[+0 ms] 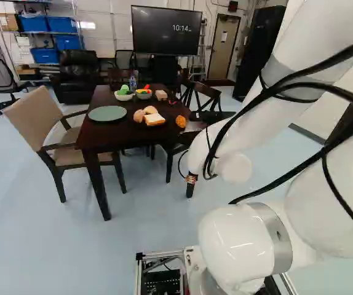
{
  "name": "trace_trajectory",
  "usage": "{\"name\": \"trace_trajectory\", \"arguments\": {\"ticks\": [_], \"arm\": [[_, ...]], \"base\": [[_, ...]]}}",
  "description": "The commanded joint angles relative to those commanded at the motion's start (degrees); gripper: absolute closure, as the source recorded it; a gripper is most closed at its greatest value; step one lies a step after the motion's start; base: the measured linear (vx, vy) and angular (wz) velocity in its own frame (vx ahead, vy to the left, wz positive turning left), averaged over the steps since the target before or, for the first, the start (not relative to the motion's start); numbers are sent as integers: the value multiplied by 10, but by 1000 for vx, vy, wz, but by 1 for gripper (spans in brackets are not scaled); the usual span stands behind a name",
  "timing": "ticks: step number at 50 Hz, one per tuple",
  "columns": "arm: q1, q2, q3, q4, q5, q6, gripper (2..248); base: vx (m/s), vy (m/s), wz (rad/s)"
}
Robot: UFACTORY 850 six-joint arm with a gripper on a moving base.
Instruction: Move the croissant to the empty plate
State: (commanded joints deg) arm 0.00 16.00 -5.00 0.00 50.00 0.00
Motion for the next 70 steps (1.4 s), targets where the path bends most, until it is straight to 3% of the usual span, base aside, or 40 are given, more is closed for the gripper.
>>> {"name": "trace_trajectory", "arguments": {"ticks": [26,70], "arm": [[0,0,0,0,0,0,3],[0,-4,-12,0,0,0,3]], "base": [[167,64,-14],[0,0,0]]}}
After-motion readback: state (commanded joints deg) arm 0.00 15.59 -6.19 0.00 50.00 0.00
